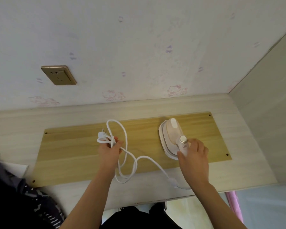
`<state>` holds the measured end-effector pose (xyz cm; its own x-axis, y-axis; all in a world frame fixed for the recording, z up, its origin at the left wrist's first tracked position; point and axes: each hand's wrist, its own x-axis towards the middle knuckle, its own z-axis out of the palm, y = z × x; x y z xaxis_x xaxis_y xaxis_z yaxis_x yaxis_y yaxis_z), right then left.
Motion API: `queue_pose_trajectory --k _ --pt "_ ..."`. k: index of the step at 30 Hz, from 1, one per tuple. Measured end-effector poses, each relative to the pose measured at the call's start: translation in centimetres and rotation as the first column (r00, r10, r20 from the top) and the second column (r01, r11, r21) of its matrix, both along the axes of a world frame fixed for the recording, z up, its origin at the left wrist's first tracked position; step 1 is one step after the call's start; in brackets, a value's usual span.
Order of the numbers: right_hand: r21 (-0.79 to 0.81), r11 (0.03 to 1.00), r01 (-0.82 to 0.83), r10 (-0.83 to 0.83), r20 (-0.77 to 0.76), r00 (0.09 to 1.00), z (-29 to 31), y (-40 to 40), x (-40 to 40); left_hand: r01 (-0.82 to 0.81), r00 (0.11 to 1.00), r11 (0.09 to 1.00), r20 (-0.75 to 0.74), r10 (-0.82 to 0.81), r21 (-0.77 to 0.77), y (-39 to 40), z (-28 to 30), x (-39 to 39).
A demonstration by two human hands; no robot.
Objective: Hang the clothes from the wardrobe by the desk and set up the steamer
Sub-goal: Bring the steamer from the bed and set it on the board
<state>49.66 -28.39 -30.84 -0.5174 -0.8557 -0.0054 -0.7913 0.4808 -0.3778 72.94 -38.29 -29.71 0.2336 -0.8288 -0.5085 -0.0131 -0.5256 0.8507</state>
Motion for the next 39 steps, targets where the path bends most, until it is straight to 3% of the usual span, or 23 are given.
queue_pose_trajectory --k 6,8,10,13,17,24,33,37,39 --pt "-0.253 0.939 -0.234 0.207 -0.129 0.97 2.2 -2.2 2.8 0.018 1.0 0.999 -0.02 -0.018 -0.037 -0.7 1.1 1.8" --pt "-0.219 0.911 -0.35 0.369 0.049 0.928 3.1 -3.0 5.1 0.031 0.999 0.998 -0.03 -0.032 -0.053 -0.8 1.5 2.1" --pt "-0.097 0.857 -0.505 0.511 0.284 0.812 3.2 -3.6 7.3 0.039 0.998 0.996 -0.053 -0.043 -0.076 -0.7 1.9 2.2" --pt "0.051 0.743 -0.668 0.592 0.417 0.69 2.0 -4.2 9.4 0.025 0.992 0.995 -0.12 -0.037 -0.101 -0.6 2.3 2.6" --pt "0.006 0.804 -0.595 0.477 0.592 0.65 1.5 -4.2 10.1 0.08 0.99 0.991 -0.106 -0.092 -0.104 -0.6 2.7 3.7" --pt "-0.064 0.943 -0.328 0.288 0.655 0.699 2.0 -4.7 9.0 0.196 0.98 0.979 -0.038 -0.198 -0.048 -0.7 2.7 6.8" --pt "-0.04 0.974 -0.223 0.186 0.703 0.686 2.2 -5.4 9.3 0.016 0.993 0.99 -0.113 -0.033 -0.143 -0.9 3.8 8.1" --pt "-0.032 0.978 -0.205 0.177 0.645 0.744 2.2 -5.3 8.8 -0.16 0.974 0.98 -0.182 0.138 -0.115 -1.5 4.3 9.1" --pt "-0.021 0.975 -0.22 0.182 0.639 0.747 2.1 -5.2 8.8 -0.163 0.973 0.983 -0.178 0.146 -0.081 -1.7 4.2 9.5"
